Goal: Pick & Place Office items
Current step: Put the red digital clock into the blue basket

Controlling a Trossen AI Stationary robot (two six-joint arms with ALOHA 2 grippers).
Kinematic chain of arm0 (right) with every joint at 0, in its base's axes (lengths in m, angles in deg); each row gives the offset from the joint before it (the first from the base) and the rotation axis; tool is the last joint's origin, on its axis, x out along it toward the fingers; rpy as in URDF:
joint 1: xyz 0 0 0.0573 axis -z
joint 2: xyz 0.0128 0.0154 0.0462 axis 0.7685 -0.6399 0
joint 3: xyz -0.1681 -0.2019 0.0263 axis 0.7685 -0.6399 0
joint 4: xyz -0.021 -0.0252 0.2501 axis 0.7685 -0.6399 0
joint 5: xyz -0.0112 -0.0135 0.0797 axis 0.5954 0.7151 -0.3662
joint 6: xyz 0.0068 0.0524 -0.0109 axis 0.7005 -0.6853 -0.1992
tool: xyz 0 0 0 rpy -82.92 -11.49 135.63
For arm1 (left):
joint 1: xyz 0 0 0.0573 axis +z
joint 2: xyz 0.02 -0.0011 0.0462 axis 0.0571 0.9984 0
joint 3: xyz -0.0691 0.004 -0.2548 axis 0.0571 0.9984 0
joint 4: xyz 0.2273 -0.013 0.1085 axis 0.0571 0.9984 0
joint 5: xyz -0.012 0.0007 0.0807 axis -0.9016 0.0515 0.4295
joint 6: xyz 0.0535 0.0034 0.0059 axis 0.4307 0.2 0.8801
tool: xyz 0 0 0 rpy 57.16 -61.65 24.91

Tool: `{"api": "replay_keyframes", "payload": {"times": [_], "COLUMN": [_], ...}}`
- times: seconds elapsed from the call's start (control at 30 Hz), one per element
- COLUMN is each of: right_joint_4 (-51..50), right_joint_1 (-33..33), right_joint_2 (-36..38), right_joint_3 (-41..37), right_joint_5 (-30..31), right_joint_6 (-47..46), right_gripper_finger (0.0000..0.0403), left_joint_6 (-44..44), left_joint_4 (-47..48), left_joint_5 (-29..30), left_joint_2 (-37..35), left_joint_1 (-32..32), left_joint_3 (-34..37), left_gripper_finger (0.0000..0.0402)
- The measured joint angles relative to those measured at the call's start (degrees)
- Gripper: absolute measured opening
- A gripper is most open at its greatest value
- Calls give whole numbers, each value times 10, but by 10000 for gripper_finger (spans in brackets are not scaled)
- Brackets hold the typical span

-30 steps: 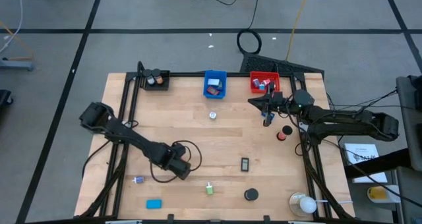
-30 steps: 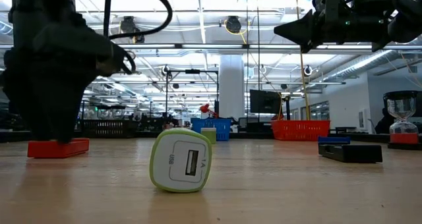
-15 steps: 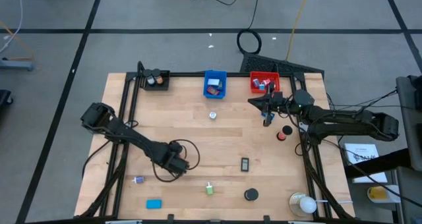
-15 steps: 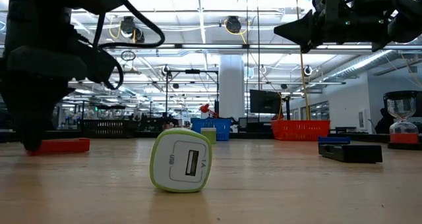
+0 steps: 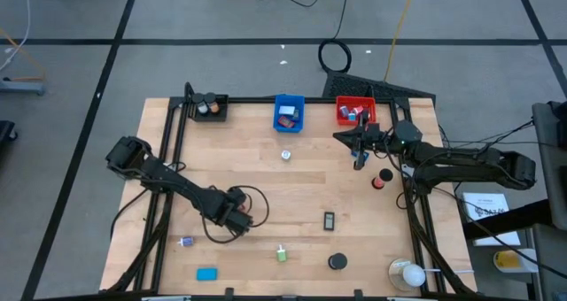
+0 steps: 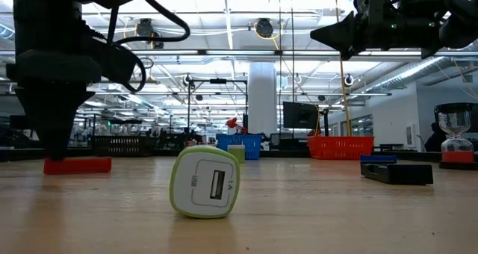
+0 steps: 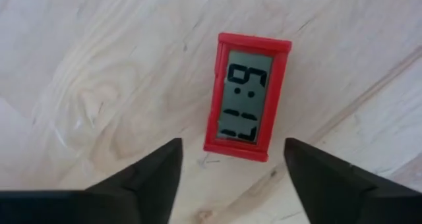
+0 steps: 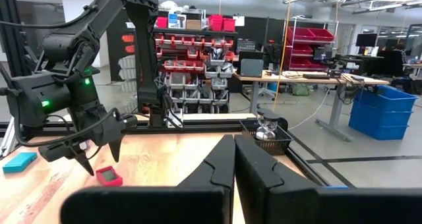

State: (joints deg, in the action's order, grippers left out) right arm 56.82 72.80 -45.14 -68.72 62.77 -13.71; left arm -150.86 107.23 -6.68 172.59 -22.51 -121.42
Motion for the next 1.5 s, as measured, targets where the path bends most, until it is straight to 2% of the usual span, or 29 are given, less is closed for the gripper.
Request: {"api": "replay_keyframes", "payload": {"times": [0.1, 0.23, 0.47, 0.63, 0.93, 1.13, 1.33, 1.5], "right_joint_4": [0, 0, -1, -1, 0, 0, -1, 0], "right_joint_1": [0, 0, 0, 0, 0, 0, 0, 0], "right_joint_2": [0, 0, 0, 0, 0, 0, 0, 0], "right_joint_3": [0, 0, 0, 0, 0, 0, 0, 0], "right_joint_5": [0, 0, 0, 0, 0, 0, 0, 0], "right_joint_6": [0, 0, 0, 0, 1, 0, 0, 0], "right_gripper_finger": [0, 0, 0, 0, 0, 0, 0, 0], "left_joint_6": [25, 55, 68, 98, 173, 202, 198, 235], "left_joint_4": [-3, -8, -14, -62, -82, -71, -46, -78], "left_joint_5": [8, 15, 28, 27, -6, 14, 72, 108], "left_joint_2": [0, 0, 0, -1, -2, -16, -80, -115], "left_joint_1": [0, 0, 0, 3, 21, 20, 34, 77], "left_joint_3": [0, 0, 21, 46, 52, 56, 55, 55], "left_gripper_finger": [310, 321, 266, 228, 159, 158, 162, 159]}}
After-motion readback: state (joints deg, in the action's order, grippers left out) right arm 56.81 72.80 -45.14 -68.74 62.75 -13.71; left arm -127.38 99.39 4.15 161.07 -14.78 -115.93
